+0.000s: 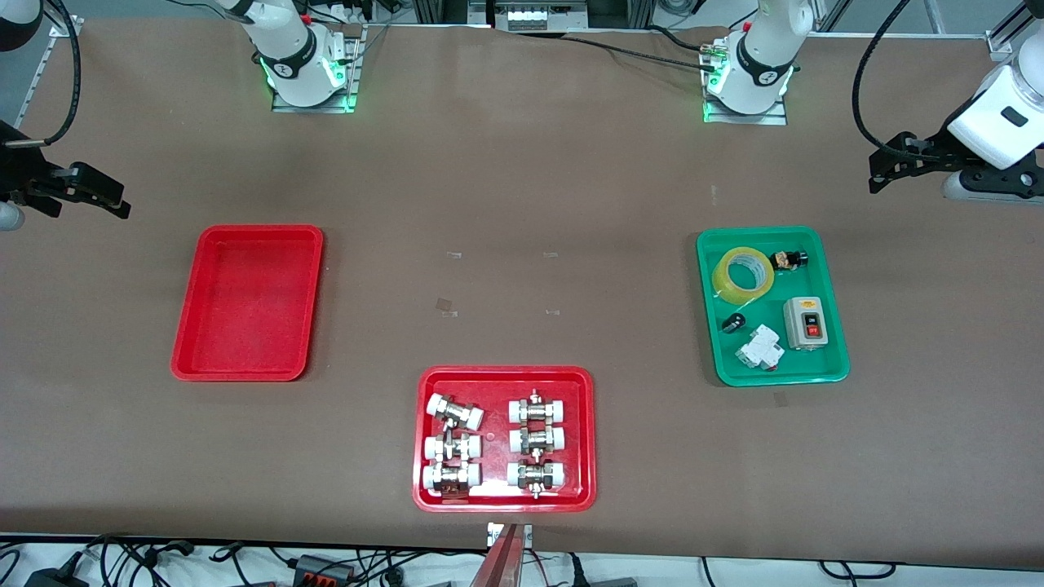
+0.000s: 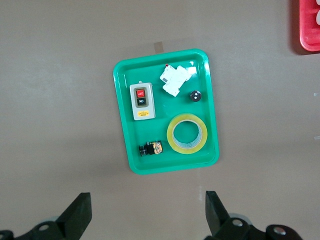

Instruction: Left arm passes tape to right arm into tray

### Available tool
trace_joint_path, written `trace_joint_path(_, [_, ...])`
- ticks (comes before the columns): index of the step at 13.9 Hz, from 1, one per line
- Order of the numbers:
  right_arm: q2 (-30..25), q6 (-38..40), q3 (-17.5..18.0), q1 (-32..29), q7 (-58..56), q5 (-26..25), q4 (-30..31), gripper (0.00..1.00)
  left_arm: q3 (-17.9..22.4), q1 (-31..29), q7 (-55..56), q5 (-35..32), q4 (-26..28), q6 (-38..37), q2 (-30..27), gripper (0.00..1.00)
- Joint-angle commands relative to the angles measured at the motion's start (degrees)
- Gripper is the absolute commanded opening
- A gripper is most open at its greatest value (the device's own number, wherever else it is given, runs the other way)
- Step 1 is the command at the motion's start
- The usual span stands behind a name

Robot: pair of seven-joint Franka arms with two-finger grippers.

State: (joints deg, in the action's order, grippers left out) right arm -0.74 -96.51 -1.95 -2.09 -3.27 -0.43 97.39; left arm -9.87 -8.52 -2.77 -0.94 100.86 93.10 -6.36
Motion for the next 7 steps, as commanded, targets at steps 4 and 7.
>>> trace_joint_path(4, [-1.2, 0.8, -0.2, 0.5, -0.8, -0.4, 0.3, 1.0, -0.2, -0.4, 0.3, 0.9, -0.6, 0.1, 0.1, 1.0])
trace_joint_path(7, [-1.2, 0.7, -0.2, 0.6, -0.7, -0.3, 0.3, 1.0, -0.2, -0.4, 0.4, 0.9, -0.9, 0.2, 1.1, 1.0])
